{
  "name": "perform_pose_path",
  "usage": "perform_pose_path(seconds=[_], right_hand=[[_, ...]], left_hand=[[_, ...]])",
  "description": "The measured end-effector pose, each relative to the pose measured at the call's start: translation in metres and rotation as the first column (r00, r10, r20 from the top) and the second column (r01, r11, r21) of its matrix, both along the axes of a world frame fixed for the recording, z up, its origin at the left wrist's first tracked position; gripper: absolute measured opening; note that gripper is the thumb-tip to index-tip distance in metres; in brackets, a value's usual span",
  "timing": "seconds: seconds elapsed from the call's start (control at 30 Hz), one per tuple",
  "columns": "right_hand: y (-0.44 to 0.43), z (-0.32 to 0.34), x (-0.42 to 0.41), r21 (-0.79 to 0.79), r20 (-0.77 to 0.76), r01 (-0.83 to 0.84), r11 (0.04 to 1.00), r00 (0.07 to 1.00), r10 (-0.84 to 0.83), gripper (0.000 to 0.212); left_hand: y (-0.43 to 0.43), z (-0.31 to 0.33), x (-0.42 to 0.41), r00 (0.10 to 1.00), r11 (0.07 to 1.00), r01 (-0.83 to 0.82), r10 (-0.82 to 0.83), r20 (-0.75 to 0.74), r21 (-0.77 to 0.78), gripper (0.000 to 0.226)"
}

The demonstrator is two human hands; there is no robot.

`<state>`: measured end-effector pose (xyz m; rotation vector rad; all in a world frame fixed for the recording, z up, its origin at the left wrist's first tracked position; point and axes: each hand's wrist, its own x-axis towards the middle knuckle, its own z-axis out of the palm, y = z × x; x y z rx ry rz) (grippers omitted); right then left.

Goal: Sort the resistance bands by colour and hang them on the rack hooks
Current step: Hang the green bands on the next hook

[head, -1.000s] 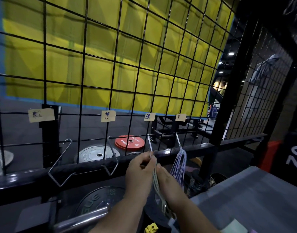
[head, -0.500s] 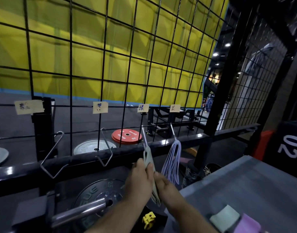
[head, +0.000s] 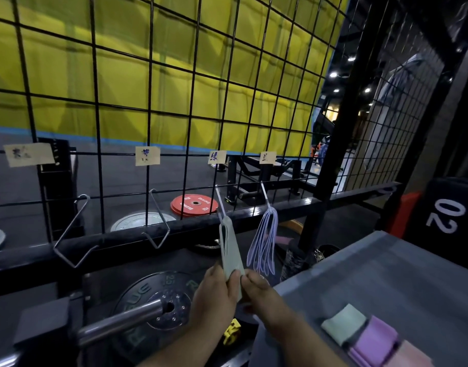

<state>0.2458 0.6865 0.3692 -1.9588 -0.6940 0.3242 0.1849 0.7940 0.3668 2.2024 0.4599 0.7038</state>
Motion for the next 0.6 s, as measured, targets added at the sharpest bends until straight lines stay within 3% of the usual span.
perform_pose_path(seconds=[0.13,0.37,0.6], right_hand=[[0.003,-0.006,0.004,0.001,-0.001,0.023,1.0,1.0,-0.023,0.011],[0.005,-0.007,0.001,0.043,-0.037,-0.008,0.999,0.999,0.01,0.012],[0.006,-0.011,0.002,0.16,-0.256,0.018,0.987,0.966,0.023,0.018]], left_hand=[[-0.002,-0.004,-0.002,1.0,1.0,-0.015,0.015,0.006,-0.005,0.033],[0.0,-0.009,-0.005,1.0,1.0,-0.004,0.004,-0.015,0.021,0.032],[-0.002,-0.015,-0.005,0.997,0.997,-0.02,0.026,-0.073,0.08,0.031]])
